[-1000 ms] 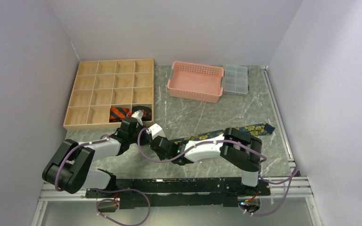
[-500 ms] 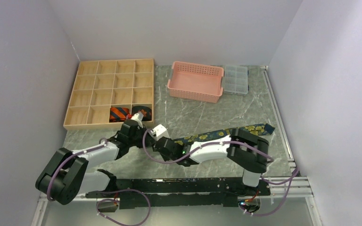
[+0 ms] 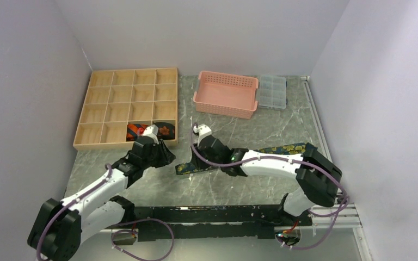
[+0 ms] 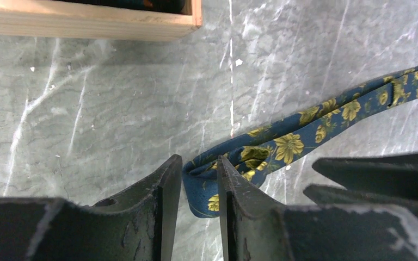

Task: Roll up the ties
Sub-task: Roll the tie at the center of the board.

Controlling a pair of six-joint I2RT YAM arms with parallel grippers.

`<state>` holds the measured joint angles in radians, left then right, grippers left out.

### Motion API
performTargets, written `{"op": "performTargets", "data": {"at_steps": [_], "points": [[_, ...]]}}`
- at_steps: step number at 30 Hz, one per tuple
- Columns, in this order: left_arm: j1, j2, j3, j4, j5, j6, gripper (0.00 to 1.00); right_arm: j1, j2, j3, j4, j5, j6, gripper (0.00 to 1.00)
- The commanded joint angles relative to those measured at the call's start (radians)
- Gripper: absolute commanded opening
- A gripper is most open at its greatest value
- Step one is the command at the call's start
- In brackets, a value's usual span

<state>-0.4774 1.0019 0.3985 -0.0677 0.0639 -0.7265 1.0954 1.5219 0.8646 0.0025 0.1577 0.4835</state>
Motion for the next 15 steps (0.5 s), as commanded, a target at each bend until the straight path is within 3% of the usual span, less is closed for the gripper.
{"op": "performTargets", "data": {"at_steps": [1,7,11,15], "points": [[-0.003,-0.075,-0.023,-0.034,-0.031,-0.03,0.37,-0.054,0.003,0.027,0.046,-0.173,0.063,0.33],[-0.003,-0.06,-0.052,-0.009,0.008,-0.04,0.41,-0.073,0.065,0.079,0.07,-0.257,0.109,0.33],[-0.002,-0.056,-0.075,0.016,0.032,-0.047,0.51,-0.113,0.106,0.083,0.073,-0.323,0.145,0.32],[-0.001,-0.05,-0.09,0.025,0.04,-0.05,0.52,-0.177,0.163,0.042,0.103,-0.389,0.206,0.31]]}}
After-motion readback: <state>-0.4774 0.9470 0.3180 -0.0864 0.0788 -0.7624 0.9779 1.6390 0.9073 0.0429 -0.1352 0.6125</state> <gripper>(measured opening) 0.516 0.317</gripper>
